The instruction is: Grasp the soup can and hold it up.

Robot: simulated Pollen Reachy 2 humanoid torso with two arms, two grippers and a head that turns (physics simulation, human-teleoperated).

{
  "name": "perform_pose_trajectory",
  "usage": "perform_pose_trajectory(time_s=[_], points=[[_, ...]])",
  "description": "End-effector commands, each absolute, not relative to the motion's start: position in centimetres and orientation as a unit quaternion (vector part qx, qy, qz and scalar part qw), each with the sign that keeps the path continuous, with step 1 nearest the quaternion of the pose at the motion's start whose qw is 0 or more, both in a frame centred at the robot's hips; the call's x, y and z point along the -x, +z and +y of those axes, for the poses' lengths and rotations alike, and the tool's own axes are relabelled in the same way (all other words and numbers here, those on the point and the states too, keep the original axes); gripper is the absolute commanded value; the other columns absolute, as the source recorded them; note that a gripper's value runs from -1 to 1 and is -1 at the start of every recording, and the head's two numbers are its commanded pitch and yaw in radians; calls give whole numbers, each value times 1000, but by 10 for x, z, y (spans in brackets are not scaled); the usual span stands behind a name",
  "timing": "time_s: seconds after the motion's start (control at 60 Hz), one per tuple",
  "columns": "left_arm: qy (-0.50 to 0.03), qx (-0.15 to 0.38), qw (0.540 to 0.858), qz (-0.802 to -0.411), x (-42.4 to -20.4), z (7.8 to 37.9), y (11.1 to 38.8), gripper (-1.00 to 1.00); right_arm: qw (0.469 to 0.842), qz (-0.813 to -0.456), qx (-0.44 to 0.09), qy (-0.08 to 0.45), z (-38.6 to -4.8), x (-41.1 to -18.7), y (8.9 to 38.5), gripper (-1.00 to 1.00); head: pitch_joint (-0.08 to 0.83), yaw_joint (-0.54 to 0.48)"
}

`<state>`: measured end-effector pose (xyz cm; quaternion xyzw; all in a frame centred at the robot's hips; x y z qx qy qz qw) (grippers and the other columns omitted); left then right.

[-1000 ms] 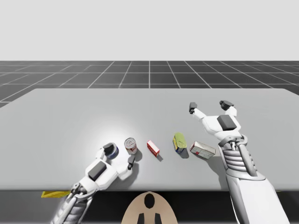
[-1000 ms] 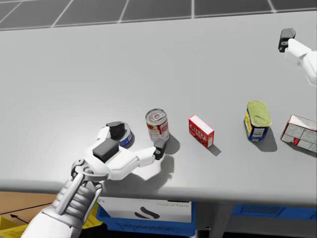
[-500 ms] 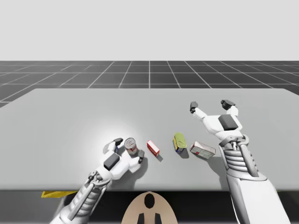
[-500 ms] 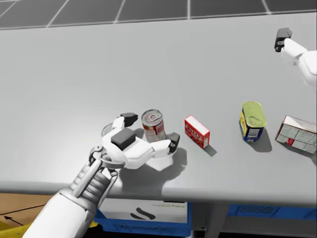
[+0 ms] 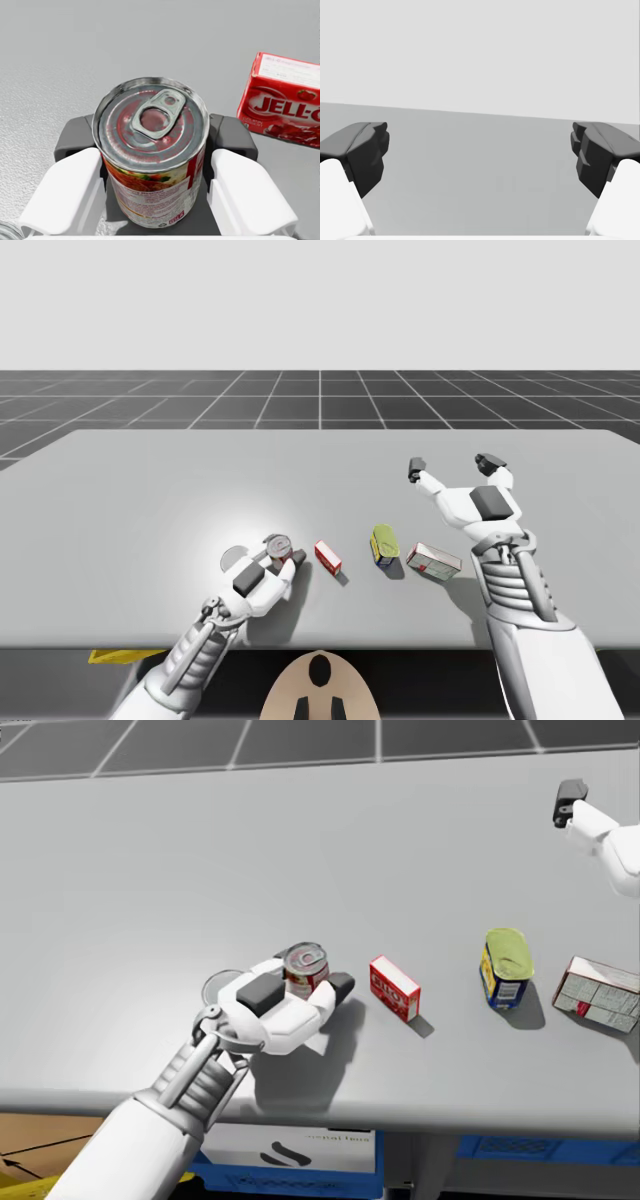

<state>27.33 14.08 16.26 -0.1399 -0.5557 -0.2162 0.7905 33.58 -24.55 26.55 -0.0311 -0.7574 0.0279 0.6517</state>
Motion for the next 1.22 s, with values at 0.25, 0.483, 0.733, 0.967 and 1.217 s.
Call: perform_pose_trajectory(time_s=[0.25, 0.483, 0.733, 0.967, 1.217], points=[[-214, 157, 791, -552, -268, 132, 158, 1000, 651, -758, 31, 25, -246, -336, 267, -1000, 467, 161], [-214, 155, 792, -551, -268, 132, 160, 1000, 650, -759, 30, 23, -248, -336, 267, -1000, 300, 178], [-221, 158, 776, -569, -267, 138, 198, 1000, 649, -760, 28, 20, -249, -336, 268, -1000, 292, 176], [-235, 132, 739, -618, -266, 149, 271, 1000, 648, -761, 30, 17, -252, -337, 269, -1000, 303, 181], [-238, 101, 666, -699, -257, 157, 366, 1000, 666, -745, 22, 18, -252, -340, 268, -1000, 296, 180]])
